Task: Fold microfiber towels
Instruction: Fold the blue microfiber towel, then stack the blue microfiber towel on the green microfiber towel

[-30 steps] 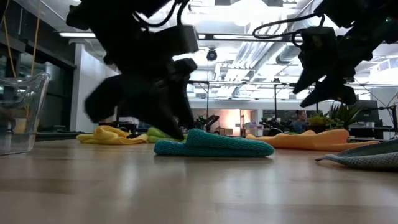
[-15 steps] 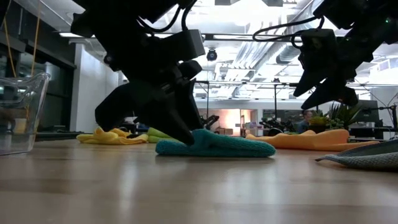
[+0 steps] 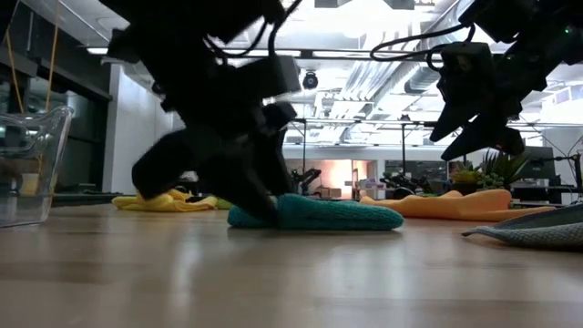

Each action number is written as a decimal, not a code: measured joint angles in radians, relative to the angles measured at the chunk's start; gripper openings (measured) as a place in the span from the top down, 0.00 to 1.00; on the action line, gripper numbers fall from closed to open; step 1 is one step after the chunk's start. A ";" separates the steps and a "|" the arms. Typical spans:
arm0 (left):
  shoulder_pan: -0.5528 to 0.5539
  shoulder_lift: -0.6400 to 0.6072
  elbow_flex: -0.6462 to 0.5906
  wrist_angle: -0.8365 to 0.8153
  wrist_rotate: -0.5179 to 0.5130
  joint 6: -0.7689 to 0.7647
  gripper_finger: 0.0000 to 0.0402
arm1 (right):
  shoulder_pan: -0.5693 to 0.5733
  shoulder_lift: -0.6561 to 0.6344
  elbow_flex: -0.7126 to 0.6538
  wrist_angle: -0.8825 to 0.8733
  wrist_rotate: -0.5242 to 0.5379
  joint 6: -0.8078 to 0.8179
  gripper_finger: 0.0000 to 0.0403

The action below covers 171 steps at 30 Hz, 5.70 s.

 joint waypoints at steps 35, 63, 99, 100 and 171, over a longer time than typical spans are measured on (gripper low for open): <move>0.068 -0.147 0.002 -0.113 -0.012 0.129 0.99 | 0.000 0.000 0.000 -0.013 0.017 -0.009 0.56; 0.179 -0.102 0.001 -0.435 0.065 0.116 0.89 | 0.000 0.000 0.000 -0.023 0.038 0.024 0.56; 0.603 -0.560 -0.272 -0.090 0.689 -0.307 0.44 | 0.059 0.225 0.003 0.445 -0.002 0.299 0.56; 0.609 -0.566 -0.290 -0.065 0.690 -0.335 0.44 | 0.070 0.246 0.002 0.461 -0.002 0.325 0.56; 0.782 -0.729 -0.511 0.316 0.713 -0.516 0.44 | 0.090 0.947 0.495 0.331 -0.032 0.971 0.27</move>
